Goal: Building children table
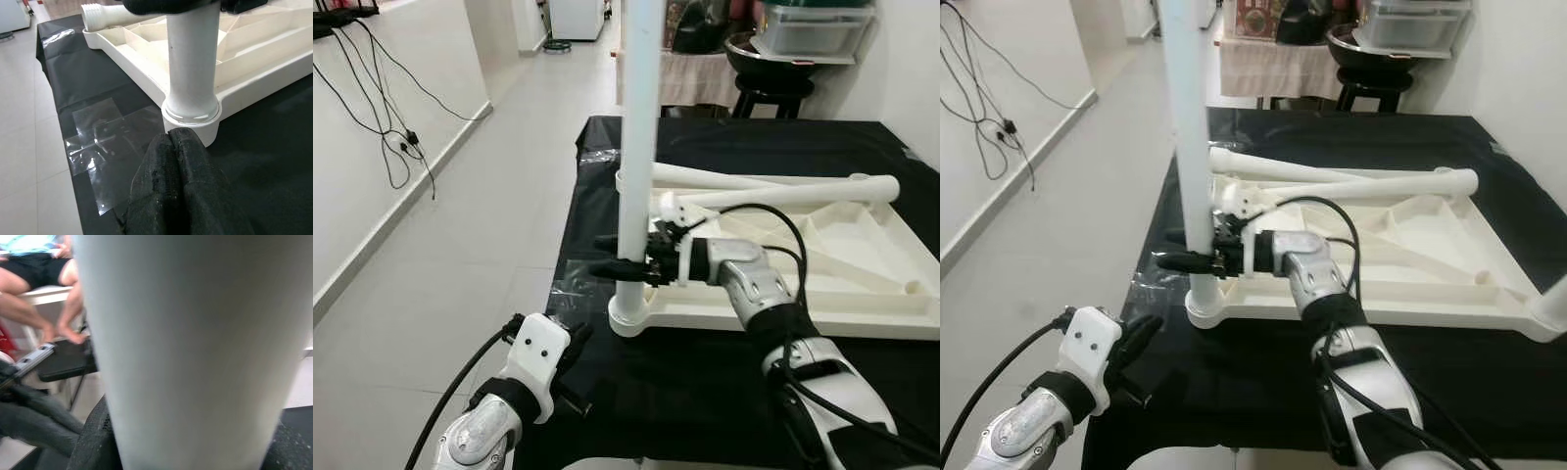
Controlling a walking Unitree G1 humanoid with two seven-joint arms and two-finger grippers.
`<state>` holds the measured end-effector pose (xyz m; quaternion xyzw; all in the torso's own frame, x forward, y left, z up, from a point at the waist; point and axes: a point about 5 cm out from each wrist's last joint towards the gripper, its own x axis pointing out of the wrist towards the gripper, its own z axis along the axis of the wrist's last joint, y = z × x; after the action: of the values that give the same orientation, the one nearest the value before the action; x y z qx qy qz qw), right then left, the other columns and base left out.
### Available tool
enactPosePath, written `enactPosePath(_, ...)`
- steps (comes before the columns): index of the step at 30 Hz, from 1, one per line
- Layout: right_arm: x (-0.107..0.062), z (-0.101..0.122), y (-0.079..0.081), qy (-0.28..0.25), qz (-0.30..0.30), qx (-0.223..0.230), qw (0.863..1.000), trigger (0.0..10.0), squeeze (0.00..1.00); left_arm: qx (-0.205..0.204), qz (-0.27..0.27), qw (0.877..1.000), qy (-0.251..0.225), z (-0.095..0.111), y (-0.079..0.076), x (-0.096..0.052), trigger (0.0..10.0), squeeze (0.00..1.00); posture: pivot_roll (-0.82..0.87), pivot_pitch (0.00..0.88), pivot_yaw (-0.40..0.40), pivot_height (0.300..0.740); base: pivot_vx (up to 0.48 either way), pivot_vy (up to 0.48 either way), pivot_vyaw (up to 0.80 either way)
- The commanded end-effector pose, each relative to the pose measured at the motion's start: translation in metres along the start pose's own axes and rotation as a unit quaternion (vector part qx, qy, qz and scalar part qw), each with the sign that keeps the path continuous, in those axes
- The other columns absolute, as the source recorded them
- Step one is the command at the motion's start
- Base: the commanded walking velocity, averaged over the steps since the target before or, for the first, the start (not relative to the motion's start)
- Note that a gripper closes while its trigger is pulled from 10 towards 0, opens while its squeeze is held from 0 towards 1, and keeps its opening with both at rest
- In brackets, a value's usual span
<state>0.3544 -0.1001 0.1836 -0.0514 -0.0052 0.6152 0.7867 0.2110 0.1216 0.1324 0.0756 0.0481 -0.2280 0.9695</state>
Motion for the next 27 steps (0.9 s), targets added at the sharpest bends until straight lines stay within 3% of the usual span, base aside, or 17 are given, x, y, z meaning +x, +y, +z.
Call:
enactPosePath(1,-0.005,-0.022,0.006,0.049,-0.040,0.020,0.998,0.0,0.00,0.004,-0.004,1.000,0.005,-0.003,-0.001,-0.002,10.0,0.00,0.06,0.071,-0.045,0.740,0.000,0.000,0.00)
enactPosePath(2,-0.004,-0.044,0.011,0.086,-0.418,0.039,0.904,0.0,0.00,0.006,-0.003,1.000,0.005,-0.002,0.001,-0.004,10.0,0.00,0.06,0.080,-0.052,0.740,0.000,0.000,0.00)
enactPosePath(3,-0.004,-0.044,0.011,0.086,-0.418,0.039,0.904,0.0,0.00,0.006,-0.003,1.000,0.005,-0.002,0.001,-0.004,10.0,0.00,0.06,0.080,-0.052,0.740,0.000,0.000,0.00)
enactPosePath(4,-0.004,-0.056,0.037,0.106,-0.416,0.073,0.900,0.0,0.00,0.001,-0.002,1.000,0.005,-0.003,0.002,-0.004,10.0,0.00,0.05,0.103,-0.035,0.740,0.000,0.000,0.00)
enactPosePath(5,-0.004,-0.056,0.037,0.106,-0.416,0.073,0.900,0.0,0.00,0.001,-0.002,1.000,0.005,-0.003,0.002,-0.004,10.0,0.00,0.05,0.103,-0.035,0.740,0.000,0.000,0.00)
enactPosePath(6,-0.003,-0.061,0.057,0.114,-0.388,0.099,0.909,0.0,0.00,-0.002,-0.002,1.000,0.005,-0.003,0.003,-0.005,10.0,0.00,0.05,0.103,-0.035,0.740,0.000,0.000,0.00)
enactPosePath(7,-0.003,-0.061,0.057,0.114,-0.388,0.099,0.909,0.0,0.00,-0.002,-0.002,1.000,0.005,-0.003,0.003,-0.005,10.0,0.00,0.05,0.103,-0.035,0.740,0.000,0.000,0.00)
enactPosePath(8,-0.002,-0.051,0.061,0.097,-0.350,0.064,0.930,0.0,0.00,0.003,-0.005,1.000,0.008,-0.004,0.004,-0.004,10.0,0.00,0.00,0.071,-0.007,0.740,0.000,0.000,0.00)
enactPosePath(13,0.002,-0.052,0.054,0.102,-0.310,0.068,0.943,0.0,0.00,0.006,-0.018,1.000,0.014,-0.005,0.005,-0.001,10.0,0.00,0.02,0.065,-0.017,0.740,0.000,0.000,0.00)
enactPosePath(14,0.004,-0.053,0.051,0.107,-0.297,0.066,0.947,0.6,0.00,0.010,-0.020,1.000,0.017,-0.006,0.004,0.000,10.0,0.00,0.01,0.061,-0.016,0.740,0.000,0.000,0.00)
enactPosePath(15,0.005,-0.055,0.050,0.110,-0.286,0.068,0.950,7.8,0.00,0.011,-0.017,1.000,0.017,-0.006,0.004,0.001,10.0,0.00,0.02,0.060,-0.018,0.740,0.000,0.000,0.00)
enactPosePath(16,0.005,-0.055,0.050,0.110,-0.286,0.068,0.950,7.8,0.00,0.011,-0.017,1.000,0.017,-0.006,0.004,0.001,10.0,0.00,0.02,0.060,-0.018,0.740,0.000,0.000,0.00)
enactPosePath(17,0.005,-0.054,0.050,0.100,-0.275,0.069,0.954,10.0,0.81,0.011,-0.009,1.000,0.016,-0.005,0.005,0.000,10.0,0.00,0.02,0.058,-0.020,0.740,0.000,0.000,0.00)
enactPosePath(18,0.005,-0.052,0.053,0.094,-0.274,0.076,0.954,10.0,1.00,0.010,-0.002,1.000,0.015,-0.005,0.006,0.000,10.0,0.00,0.01,0.056,-0.019,0.740,0.000,0.000,0.00)
enactPosePath(23,0.002,-0.042,0.060,0.053,-0.257,0.088,0.961,10.0,1.00,0.001,0.012,1.000,0.010,-0.001,0.011,-0.003,10.0,0.00,0.00,0.056,-0.018,0.740,0.000,0.000,0.00)
enactPosePath(27,-0.011,-0.034,0.069,0.037,-0.261,0.094,0.960,10.0,1.00,-0.026,0.040,0.999,0.001,0.003,0.018,-0.007,10.0,0.00,-0.01,0.059,-0.017,0.740,0.000,0.000,0.00)
